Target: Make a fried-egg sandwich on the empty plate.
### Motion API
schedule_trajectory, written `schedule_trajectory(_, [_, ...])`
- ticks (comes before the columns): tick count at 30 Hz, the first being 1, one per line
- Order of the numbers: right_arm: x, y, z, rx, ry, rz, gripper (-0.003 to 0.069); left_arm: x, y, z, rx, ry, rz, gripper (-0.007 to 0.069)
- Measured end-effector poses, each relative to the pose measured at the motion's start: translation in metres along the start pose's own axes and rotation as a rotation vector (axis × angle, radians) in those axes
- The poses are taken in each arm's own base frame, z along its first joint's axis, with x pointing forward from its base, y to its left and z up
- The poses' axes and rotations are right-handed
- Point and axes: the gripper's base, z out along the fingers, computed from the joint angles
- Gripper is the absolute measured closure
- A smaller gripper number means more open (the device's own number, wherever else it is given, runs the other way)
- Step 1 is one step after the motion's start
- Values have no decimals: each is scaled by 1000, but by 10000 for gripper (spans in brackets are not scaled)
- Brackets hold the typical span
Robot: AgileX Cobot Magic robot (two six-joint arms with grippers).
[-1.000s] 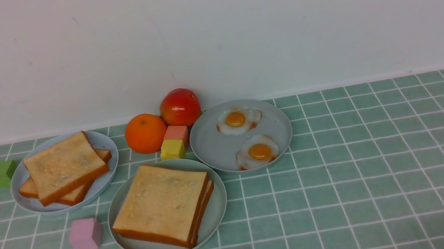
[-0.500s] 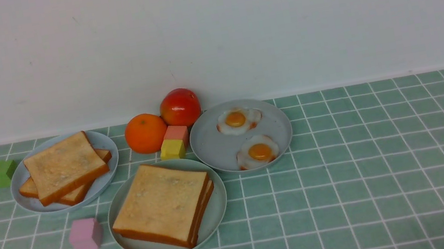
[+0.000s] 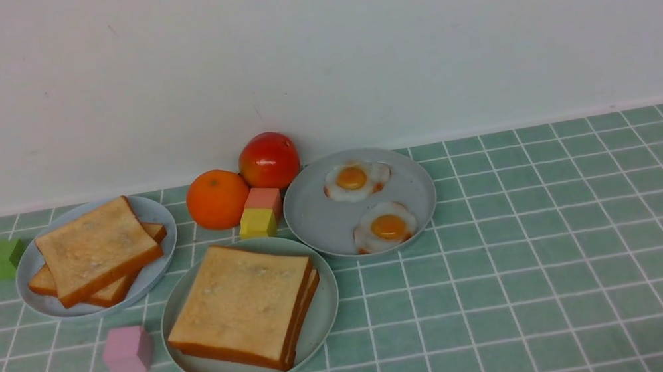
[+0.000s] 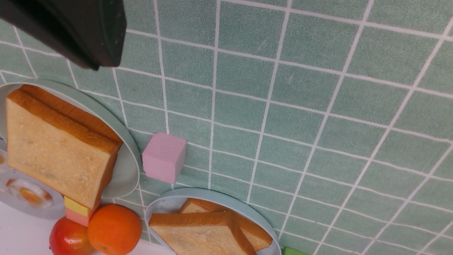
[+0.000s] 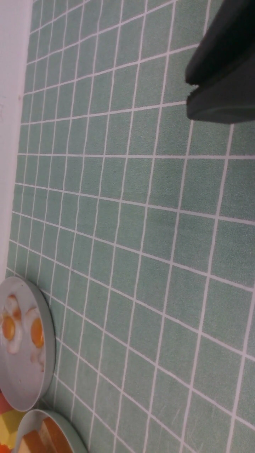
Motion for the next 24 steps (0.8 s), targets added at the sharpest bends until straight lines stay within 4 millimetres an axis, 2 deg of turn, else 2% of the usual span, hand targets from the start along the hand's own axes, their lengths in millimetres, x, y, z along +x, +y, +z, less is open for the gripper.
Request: schedule_trajectory(24, [0, 0, 0, 0, 0, 0, 545, 0, 0, 0, 0, 0, 0, 637])
